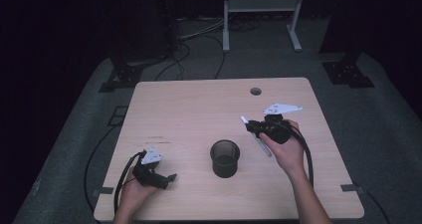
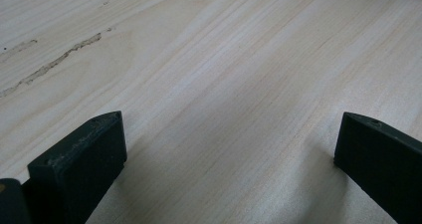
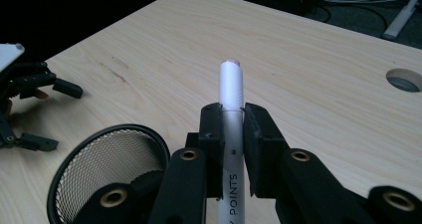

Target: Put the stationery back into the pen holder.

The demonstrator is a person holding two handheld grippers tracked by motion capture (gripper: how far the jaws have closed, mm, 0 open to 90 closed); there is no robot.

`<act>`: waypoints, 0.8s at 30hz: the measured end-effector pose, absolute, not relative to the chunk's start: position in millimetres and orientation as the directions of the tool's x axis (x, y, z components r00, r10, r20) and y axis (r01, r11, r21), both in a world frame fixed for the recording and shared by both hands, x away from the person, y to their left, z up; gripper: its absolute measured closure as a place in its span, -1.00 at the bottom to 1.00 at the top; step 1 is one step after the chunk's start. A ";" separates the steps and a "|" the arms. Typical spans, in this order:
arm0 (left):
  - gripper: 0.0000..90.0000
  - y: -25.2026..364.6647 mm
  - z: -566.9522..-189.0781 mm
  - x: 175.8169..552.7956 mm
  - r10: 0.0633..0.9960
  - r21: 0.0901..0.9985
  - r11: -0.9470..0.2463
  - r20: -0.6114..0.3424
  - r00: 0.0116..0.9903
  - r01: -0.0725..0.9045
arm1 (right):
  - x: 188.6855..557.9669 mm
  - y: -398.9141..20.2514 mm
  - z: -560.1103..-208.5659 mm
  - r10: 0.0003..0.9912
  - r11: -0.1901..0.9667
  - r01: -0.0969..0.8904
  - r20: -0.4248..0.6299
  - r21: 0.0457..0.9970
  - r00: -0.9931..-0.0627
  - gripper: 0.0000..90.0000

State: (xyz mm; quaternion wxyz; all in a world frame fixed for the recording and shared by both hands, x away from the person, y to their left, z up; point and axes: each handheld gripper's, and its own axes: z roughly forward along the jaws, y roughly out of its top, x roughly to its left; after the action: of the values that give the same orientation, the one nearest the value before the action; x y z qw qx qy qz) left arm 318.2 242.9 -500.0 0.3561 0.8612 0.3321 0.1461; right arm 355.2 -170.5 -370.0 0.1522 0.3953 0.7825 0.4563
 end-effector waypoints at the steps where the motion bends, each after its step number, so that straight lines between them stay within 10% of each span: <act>1: -1.00 243.0 -499.9 318.2 0.675 0.709 -0.527 0.016 0.737 0.467 | 355.7 -168.1 -369.3 0.755 0.275 0.473 0.117 0.837 -0.646 0.74; 24: -1.00 242.9 -499.9 318.3 0.676 0.711 -0.526 0.017 0.737 0.467 | 361.9 -110.2 -356.9 0.688 0.287 0.421 0.120 0.860 -0.715 0.74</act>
State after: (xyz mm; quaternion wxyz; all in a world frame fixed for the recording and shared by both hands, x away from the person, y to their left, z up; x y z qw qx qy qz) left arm 318.3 242.9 -499.9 0.3561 0.8612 0.3316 0.1469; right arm 361.9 -110.2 -356.9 0.1386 0.3509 0.7903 0.4828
